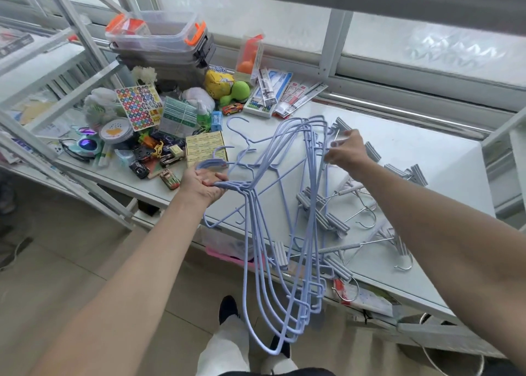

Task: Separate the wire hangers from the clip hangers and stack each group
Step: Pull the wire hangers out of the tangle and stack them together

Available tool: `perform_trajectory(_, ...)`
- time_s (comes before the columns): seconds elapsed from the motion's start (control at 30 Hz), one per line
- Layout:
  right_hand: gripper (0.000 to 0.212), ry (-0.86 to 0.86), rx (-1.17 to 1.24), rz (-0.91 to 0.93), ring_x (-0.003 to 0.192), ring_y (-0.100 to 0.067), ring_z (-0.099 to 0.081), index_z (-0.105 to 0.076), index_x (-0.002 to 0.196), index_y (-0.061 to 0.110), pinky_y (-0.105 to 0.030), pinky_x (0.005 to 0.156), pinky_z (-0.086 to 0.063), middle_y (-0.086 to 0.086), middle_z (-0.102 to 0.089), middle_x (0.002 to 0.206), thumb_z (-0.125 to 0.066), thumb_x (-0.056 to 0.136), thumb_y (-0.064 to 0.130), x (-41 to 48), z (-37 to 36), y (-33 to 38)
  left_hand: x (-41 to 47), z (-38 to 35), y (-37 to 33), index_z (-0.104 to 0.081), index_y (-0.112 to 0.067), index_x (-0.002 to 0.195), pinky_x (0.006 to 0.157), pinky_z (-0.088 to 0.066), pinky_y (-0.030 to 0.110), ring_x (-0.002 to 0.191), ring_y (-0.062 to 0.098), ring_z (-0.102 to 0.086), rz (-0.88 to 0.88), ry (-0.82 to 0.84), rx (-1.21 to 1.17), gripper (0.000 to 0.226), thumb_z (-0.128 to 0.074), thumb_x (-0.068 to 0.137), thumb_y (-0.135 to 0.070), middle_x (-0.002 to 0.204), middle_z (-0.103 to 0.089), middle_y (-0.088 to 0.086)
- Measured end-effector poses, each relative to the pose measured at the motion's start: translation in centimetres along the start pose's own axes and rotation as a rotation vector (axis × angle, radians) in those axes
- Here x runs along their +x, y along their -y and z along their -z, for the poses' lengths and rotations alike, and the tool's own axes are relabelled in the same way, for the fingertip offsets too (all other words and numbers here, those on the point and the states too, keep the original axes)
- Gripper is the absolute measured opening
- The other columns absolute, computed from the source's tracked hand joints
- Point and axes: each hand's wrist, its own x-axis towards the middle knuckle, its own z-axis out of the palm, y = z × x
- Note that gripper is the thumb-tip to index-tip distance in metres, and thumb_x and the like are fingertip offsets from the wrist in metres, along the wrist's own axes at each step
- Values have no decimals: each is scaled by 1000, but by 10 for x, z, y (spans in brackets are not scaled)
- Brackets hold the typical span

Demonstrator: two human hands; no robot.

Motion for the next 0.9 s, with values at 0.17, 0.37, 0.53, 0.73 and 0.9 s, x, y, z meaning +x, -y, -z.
perform_trajectory(0.17,78,189,-421,122,116,-29,-53,-38,142,9,-35,91,-50,-16,-52,134,-64,72,-11,5,-4,1,4,7,1,-29,-16,28,52,-31,19,18,9,-18,-8,-20,-43,79,-24,105,-34,24,-20,-6)
perform_trajectory(0.37,87,274,-534,184,125,-33,-50,-29,147,8,-42,100,-48,-17,-49,137,-67,72,-9,20,-32,9,3,16,-1,-28,-17,30,53,-32,19,18,9,-18,-8,-45,-49,75,-23,103,-29,25,-21,-6)
perform_trajectory(0.53,93,322,-596,155,126,-34,-50,-29,150,19,-47,99,-49,-16,-44,144,-70,70,-4,35,-40,9,3,20,0,-30,-16,30,54,-33,20,18,9,-19,0,-94,-32,78,-15,104,-34,25,-22,-7)
perform_trajectory(0.73,87,323,-707,171,123,-32,-51,-32,147,17,-45,100,-47,-15,-47,141,-70,72,-2,40,-43,14,3,17,-1,-29,-15,29,54,-33,22,18,10,-21,-16,-132,-48,79,-18,105,-34,26,-22,-6)
perform_trajectory(0.9,86,319,-702,165,113,-30,-55,-40,141,17,-43,97,-49,-12,-52,131,-77,66,-2,50,-41,18,4,14,-1,-30,-15,29,57,-35,23,20,11,-23,-14,-150,-48,76,-21,103,-26,28,-23,-6)
